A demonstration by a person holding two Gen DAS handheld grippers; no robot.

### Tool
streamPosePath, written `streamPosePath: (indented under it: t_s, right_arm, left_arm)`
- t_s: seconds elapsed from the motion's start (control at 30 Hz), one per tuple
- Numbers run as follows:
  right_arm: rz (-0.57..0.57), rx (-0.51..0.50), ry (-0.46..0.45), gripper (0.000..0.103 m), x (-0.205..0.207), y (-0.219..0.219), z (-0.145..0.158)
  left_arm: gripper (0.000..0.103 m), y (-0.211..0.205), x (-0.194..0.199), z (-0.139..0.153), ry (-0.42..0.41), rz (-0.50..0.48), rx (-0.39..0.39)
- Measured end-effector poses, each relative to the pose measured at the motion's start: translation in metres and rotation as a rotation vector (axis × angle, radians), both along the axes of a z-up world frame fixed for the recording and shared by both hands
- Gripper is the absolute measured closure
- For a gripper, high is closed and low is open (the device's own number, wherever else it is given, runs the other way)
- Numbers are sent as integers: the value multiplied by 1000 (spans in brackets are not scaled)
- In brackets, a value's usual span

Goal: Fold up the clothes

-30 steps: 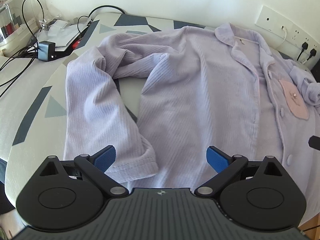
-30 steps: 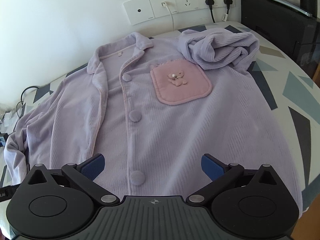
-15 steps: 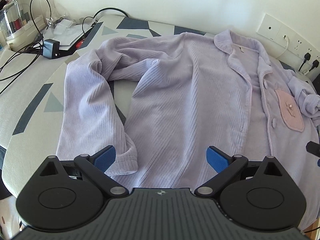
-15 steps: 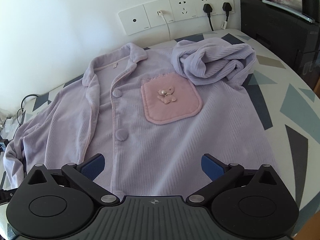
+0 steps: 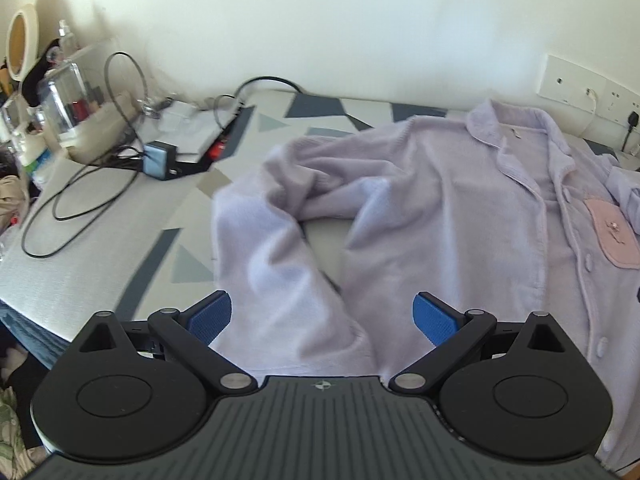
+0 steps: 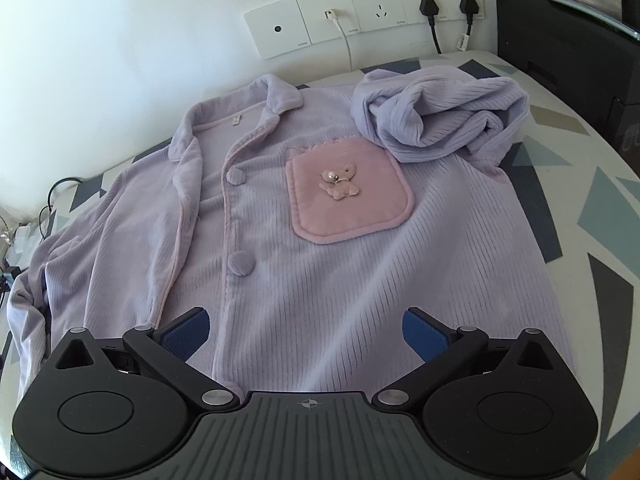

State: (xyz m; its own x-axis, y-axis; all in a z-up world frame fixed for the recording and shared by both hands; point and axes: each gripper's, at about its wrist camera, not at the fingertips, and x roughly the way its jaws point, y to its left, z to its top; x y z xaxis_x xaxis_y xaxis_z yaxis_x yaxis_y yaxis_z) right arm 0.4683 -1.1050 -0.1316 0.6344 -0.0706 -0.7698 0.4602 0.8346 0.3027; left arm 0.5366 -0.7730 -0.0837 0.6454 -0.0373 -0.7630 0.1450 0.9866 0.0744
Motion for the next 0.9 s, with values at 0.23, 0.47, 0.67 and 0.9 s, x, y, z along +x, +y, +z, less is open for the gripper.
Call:
streamPosePath:
  t_s: [0.23, 0.47, 0.67, 0.9]
  right_arm:
    - [19, 11, -14, 1, 14, 22, -2]
    - [83, 4, -3, 8, 30, 78, 3]
    - [122, 18, 22, 22, 38, 126, 1]
    - [72, 35, 67, 37, 50, 159, -14]
  left_arm:
    - [2, 63, 4, -16, 28, 85, -3]
    - [2, 92, 32, -44, 120, -4, -48]
    - [2, 74, 47, -65, 179, -198, -122]
    - [2, 47, 62, -87, 221, -376, -71]
